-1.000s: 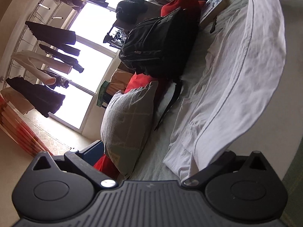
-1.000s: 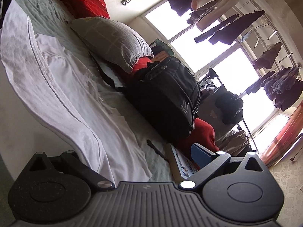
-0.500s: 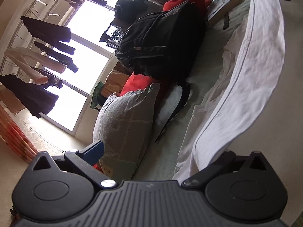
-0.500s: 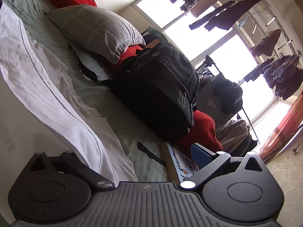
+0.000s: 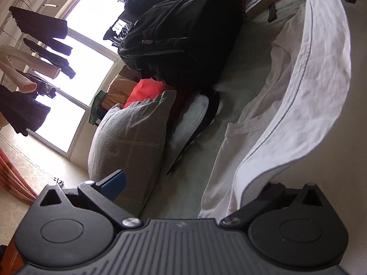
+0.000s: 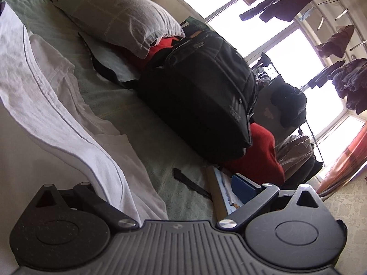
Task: Fold clothes
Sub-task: 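Grasp the shirt's long side edge with both tools and fold it over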
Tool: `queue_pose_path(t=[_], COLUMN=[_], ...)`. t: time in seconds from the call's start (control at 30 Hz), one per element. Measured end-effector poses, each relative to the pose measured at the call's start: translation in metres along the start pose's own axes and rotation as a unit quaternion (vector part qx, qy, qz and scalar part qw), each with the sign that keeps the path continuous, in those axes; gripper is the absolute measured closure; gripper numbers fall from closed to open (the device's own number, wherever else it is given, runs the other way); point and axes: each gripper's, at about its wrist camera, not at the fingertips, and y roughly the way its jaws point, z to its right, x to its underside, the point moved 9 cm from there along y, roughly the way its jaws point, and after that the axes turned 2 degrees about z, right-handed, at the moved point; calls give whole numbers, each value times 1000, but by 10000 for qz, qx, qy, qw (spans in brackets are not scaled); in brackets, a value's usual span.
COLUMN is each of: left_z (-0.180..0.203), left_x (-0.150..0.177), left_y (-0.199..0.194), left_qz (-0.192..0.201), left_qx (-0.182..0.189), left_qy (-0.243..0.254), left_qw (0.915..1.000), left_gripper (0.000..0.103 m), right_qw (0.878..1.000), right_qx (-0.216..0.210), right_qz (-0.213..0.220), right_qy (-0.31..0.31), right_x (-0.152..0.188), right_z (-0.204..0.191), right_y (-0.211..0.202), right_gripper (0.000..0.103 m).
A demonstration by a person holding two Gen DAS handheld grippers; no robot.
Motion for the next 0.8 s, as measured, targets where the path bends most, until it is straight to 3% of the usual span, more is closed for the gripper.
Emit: queue_pose_path(t=[0.27, 0.43, 0.57, 0.67, 0.8], left_z=[3, -7, -12, -9, 14], left_x=[12, 24, 36, 35, 18], left_y=[3, -32, -71, -96, -117], left_qz=[-265, -272, -306, -306, -40], left_qx=[370, 640, 1032, 1730, 2939], left_qy=[-321, -378, -726, -1484, -2429], left_qw=[9984, 9969, 9915, 9732, 9245], left_gripper=[1, 1, 1, 1, 1], right_qw=[9977, 9946, 9863, 9697, 9159], right_qx=[-579, -963, -1393, -1836, -2957], right_qz=[-343, -196, 2, 183, 415], right_qy=[116, 336, 880, 1602, 2682], right_x=[15, 21, 30, 35, 30], right_z=[-17, 0, 22, 34, 25], right_y=[22, -4, -39, -66, -89], right_gripper=[1, 1, 1, 1, 1])
